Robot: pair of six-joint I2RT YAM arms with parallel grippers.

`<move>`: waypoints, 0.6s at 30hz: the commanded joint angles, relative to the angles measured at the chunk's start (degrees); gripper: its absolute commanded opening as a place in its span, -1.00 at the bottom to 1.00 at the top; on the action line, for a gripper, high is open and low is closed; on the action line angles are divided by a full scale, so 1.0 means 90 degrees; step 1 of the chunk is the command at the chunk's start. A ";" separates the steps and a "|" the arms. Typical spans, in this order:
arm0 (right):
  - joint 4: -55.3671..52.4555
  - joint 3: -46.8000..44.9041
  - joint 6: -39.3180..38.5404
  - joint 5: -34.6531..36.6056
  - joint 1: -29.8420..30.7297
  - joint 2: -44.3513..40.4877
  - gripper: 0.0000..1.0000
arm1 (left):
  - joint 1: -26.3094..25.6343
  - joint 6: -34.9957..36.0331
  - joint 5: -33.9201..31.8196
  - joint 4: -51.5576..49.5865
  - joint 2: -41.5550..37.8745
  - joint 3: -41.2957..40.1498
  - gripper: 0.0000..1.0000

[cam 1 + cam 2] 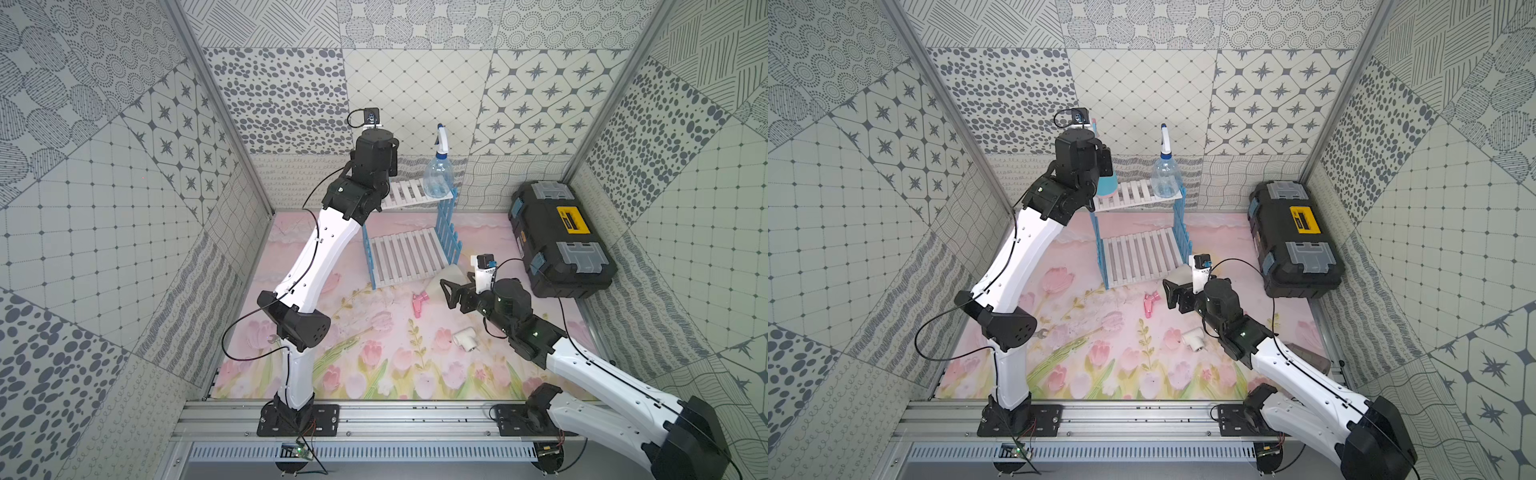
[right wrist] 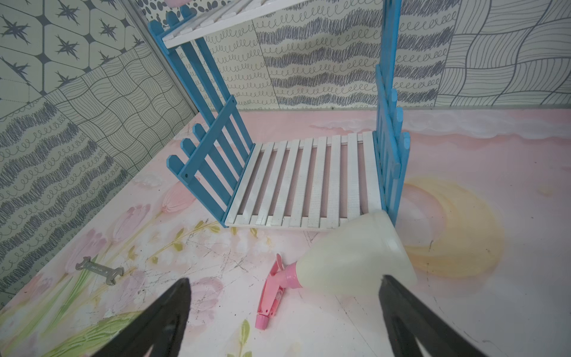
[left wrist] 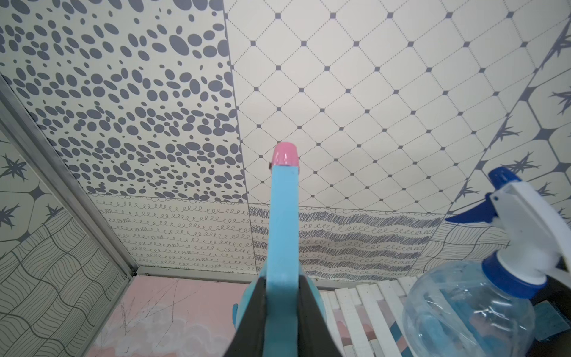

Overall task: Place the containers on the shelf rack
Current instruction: 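Place the container on the shelf.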

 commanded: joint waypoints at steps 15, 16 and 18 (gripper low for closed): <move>0.0424 0.0038 0.0318 -0.0194 -0.0029 0.0543 0.94 | -0.0058 -0.0416 -0.0110 -0.0717 0.0359 0.0397 -1.00; 0.0412 0.0038 0.0319 -0.0185 -0.0030 0.0533 0.94 | -0.0063 -0.0504 -0.0059 -0.0759 0.0362 0.0397 -1.00; 0.0392 0.0029 0.0317 -0.0166 -0.0030 0.0517 0.94 | -0.0058 -0.0641 0.0042 -0.0832 0.0380 0.0402 -1.00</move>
